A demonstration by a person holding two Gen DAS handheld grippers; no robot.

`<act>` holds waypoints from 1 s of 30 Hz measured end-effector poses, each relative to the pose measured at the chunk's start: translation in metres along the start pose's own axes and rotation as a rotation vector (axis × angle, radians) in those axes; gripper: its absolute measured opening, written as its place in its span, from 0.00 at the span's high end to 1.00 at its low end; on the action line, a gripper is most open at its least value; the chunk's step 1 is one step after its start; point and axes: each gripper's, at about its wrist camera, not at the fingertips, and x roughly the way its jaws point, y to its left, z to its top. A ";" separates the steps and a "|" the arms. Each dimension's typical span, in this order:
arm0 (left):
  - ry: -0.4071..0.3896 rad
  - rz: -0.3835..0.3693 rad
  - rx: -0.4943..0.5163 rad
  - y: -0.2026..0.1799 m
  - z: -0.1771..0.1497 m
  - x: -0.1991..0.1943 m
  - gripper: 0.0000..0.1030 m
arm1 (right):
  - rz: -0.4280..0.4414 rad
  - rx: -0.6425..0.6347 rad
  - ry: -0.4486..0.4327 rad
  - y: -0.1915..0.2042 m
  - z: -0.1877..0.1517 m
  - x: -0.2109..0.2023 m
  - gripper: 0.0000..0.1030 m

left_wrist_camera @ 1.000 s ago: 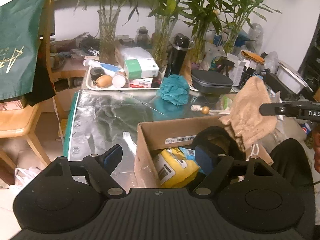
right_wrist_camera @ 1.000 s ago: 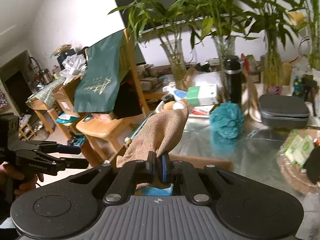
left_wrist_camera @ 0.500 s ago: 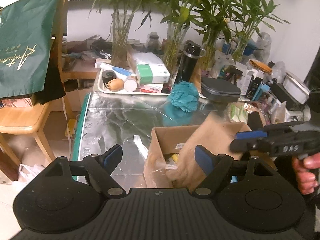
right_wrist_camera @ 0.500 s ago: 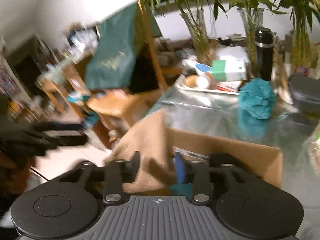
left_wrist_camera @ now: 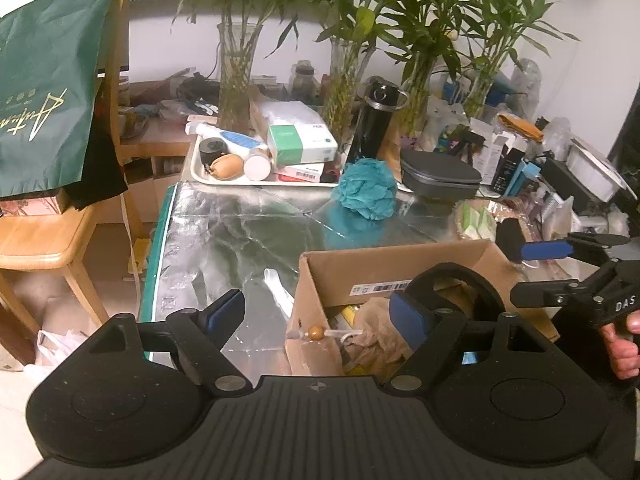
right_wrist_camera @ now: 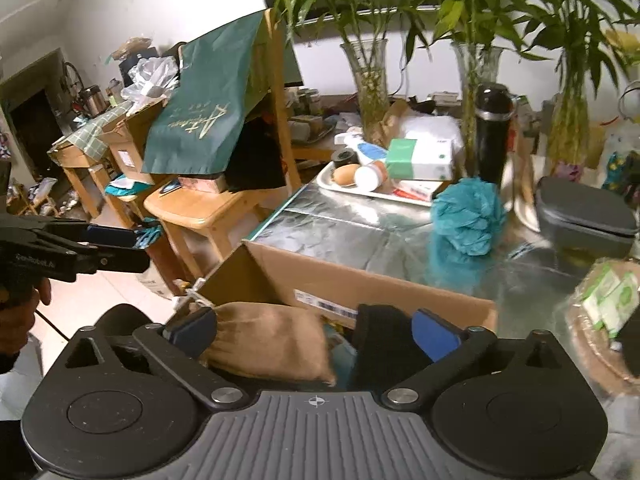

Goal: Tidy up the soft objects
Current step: 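Lower the blue packet into the box and open the left gripper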

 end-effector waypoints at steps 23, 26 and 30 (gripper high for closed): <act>0.059 0.048 0.072 -0.013 0.011 0.030 0.23 | -0.139 0.092 0.004 -0.051 -0.005 0.004 0.00; 0.062 0.047 0.072 -0.012 0.015 0.034 0.23 | -0.151 0.091 0.001 -0.055 -0.003 0.007 0.00; 0.073 0.043 0.066 -0.009 0.020 0.041 0.23 | -0.168 0.088 0.000 -0.064 0.001 0.012 0.00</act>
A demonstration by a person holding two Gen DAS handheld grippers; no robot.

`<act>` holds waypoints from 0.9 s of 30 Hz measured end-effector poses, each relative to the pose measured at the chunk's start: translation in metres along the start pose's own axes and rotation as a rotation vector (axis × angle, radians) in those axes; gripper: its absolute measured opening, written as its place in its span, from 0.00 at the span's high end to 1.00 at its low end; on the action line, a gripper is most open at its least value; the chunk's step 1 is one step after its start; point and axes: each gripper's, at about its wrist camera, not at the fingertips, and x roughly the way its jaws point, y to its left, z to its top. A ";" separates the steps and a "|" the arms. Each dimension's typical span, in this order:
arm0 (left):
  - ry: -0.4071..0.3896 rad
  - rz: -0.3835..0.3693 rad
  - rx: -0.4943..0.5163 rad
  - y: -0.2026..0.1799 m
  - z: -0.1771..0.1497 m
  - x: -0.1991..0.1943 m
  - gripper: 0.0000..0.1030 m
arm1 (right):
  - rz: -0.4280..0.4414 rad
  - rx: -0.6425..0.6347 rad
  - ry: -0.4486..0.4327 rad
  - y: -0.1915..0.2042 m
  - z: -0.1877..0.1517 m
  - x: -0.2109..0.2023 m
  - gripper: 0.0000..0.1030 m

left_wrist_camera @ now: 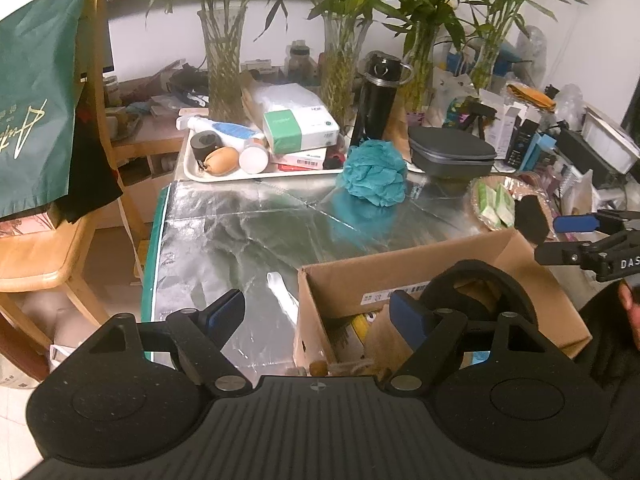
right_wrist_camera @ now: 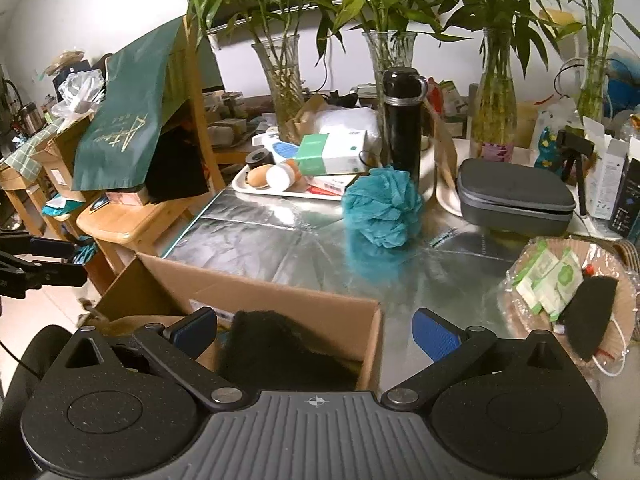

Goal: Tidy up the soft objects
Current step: 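Lower the blue packet into the box and open the left gripper, then grasp the white string on the foil with the left gripper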

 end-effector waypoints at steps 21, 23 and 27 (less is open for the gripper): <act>0.284 -0.099 -0.275 0.048 0.044 0.080 0.23 | 0.053 0.167 0.222 -0.053 0.039 0.058 0.00; 0.310 -0.111 -0.302 0.052 0.045 0.088 0.23 | 0.051 0.165 0.236 -0.053 0.042 0.063 0.00; 0.345 -0.127 -0.333 0.057 0.048 0.100 0.23 | 0.067 0.171 0.266 -0.055 0.047 0.071 0.00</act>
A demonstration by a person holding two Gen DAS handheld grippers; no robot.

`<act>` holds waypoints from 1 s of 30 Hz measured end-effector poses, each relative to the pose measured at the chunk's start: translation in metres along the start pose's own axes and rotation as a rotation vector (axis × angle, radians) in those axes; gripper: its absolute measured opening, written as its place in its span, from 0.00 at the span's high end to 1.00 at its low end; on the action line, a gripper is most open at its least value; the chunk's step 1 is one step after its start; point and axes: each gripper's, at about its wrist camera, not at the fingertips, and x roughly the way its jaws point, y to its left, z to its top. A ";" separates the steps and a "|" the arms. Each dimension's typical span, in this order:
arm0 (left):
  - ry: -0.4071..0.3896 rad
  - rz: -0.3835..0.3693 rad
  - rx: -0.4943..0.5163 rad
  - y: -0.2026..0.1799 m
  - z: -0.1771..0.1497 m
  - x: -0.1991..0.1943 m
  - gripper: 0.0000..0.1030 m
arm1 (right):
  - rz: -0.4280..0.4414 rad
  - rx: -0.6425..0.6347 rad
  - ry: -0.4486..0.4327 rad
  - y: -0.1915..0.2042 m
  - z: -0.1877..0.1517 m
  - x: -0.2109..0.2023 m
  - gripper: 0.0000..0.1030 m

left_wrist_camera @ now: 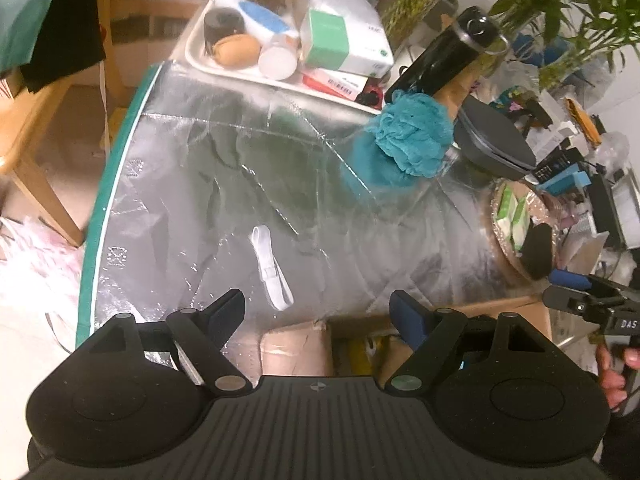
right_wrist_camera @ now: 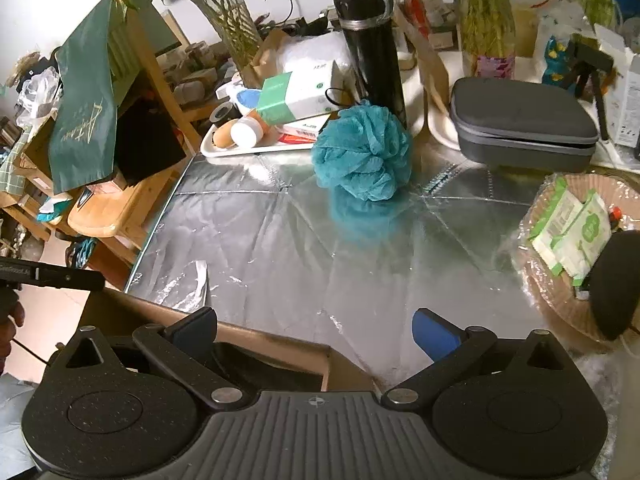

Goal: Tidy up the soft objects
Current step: 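Grasp the white string on the foil with the left gripper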

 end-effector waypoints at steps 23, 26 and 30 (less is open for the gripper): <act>0.026 0.083 0.012 0.021 0.031 0.051 0.24 | -0.015 0.034 -0.028 -0.026 0.021 0.041 0.00; 0.030 0.093 0.026 0.025 0.032 0.069 0.26 | -0.008 0.034 -0.051 -0.032 0.021 0.046 0.00; 0.073 0.100 0.040 0.033 0.033 0.097 0.47 | 0.028 0.077 -0.074 -0.043 0.018 0.052 0.00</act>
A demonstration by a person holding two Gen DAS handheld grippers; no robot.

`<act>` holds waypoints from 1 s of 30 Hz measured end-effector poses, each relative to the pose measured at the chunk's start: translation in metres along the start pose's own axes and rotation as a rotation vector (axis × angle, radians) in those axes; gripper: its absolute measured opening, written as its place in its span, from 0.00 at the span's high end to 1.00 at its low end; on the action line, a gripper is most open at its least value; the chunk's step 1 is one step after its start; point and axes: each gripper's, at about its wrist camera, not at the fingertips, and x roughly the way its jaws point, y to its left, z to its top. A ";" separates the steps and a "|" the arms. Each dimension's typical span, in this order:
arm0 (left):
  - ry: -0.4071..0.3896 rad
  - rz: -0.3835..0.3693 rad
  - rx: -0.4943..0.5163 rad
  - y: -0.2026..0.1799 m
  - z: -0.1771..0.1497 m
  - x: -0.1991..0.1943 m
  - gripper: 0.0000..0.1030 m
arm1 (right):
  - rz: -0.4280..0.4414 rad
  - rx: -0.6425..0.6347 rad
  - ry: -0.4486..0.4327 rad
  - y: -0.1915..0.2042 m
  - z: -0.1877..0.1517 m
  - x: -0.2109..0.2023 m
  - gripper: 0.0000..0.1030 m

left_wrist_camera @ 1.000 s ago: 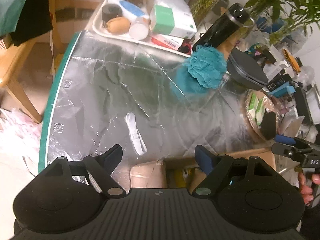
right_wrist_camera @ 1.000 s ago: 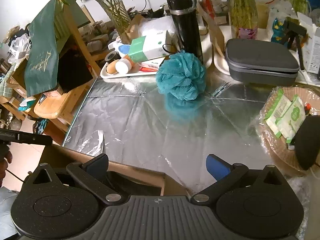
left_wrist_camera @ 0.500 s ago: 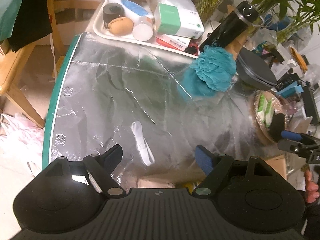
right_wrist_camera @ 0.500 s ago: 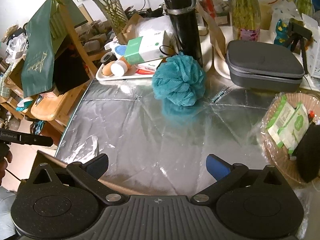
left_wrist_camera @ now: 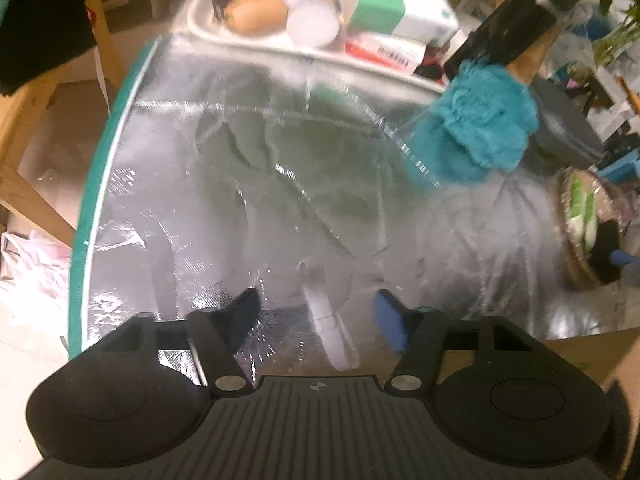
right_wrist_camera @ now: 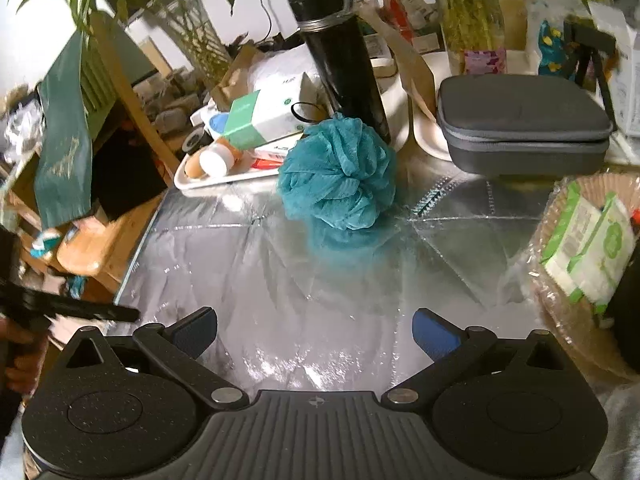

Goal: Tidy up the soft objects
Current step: 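Grasp the white string on the foil with the left gripper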

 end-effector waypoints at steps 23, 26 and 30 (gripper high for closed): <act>-0.061 0.070 0.165 -0.005 -0.015 0.042 0.99 | -0.010 0.006 -0.007 -0.008 -0.004 0.005 0.00; -0.092 0.100 0.184 -0.004 -0.014 0.041 0.99 | -0.017 0.003 -0.008 -0.009 -0.004 0.004 0.00; -0.140 0.107 0.181 0.001 -0.013 0.036 1.00 | -0.019 -0.001 -0.017 -0.009 -0.003 0.005 0.00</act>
